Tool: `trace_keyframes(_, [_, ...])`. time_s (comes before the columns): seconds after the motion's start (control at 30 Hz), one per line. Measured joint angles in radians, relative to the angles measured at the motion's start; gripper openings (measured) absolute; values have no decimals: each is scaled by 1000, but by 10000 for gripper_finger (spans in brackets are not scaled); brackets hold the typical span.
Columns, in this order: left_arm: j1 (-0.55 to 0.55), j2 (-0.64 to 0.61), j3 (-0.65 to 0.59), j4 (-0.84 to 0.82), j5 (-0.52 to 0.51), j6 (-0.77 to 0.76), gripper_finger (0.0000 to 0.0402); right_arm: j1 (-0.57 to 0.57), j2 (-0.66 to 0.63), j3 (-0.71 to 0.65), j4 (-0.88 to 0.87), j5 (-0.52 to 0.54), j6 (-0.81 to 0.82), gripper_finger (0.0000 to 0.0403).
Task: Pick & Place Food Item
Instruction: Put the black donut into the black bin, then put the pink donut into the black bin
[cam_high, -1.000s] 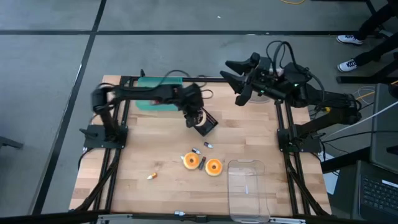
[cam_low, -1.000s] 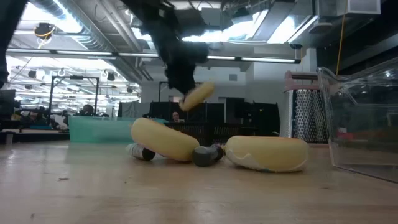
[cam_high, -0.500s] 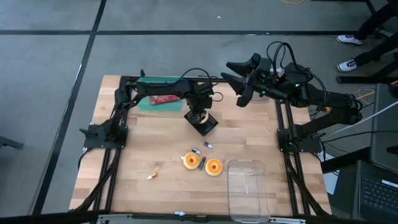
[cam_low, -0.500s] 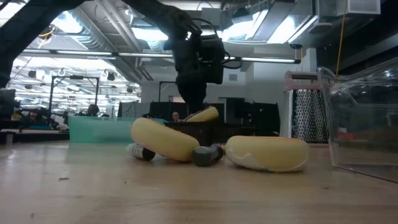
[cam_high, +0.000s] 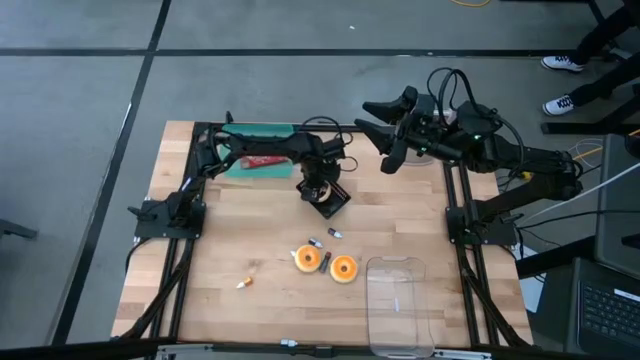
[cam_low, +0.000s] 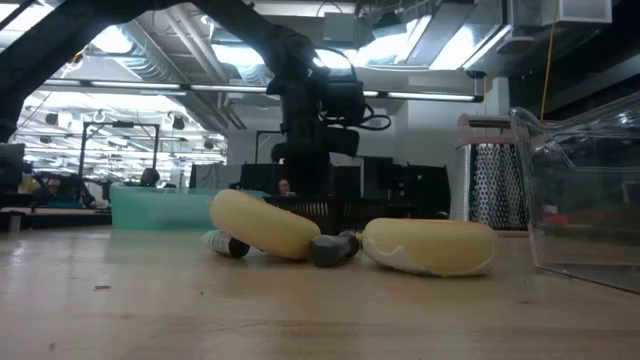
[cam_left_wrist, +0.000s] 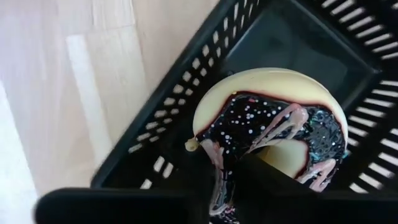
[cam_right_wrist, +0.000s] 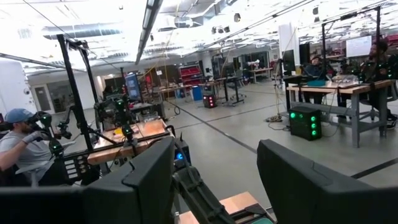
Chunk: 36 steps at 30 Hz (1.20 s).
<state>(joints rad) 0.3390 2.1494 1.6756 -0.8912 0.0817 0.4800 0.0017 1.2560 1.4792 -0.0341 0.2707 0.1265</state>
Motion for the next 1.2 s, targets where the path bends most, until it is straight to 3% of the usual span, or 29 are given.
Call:
trace_keyframes(0.33, [-11, -3, 0, -4, -12, 1, 151, 0, 0, 0, 0, -2, -1, 228])
trace_keyframes(0.57, [-11, -9, 45, -6, -14, -13, 187, 0, 0, 0, 0, -3, -3, 228])
trace_keyframes(0.83, [-8, -9, 320, -85, 4, -60, 190, 0, 0, 0, 4, -24, -8, 228])
trace_keyframes(1.03, [53, -53, 580, -137, 175, -276, 189, 0, -4, 0, 27, -51, -38, 228])
trace_keyframes(1.2, [107, -204, 618, -135, 286, -431, 189, 0, -21, 0, 29, -55, -74, 228])
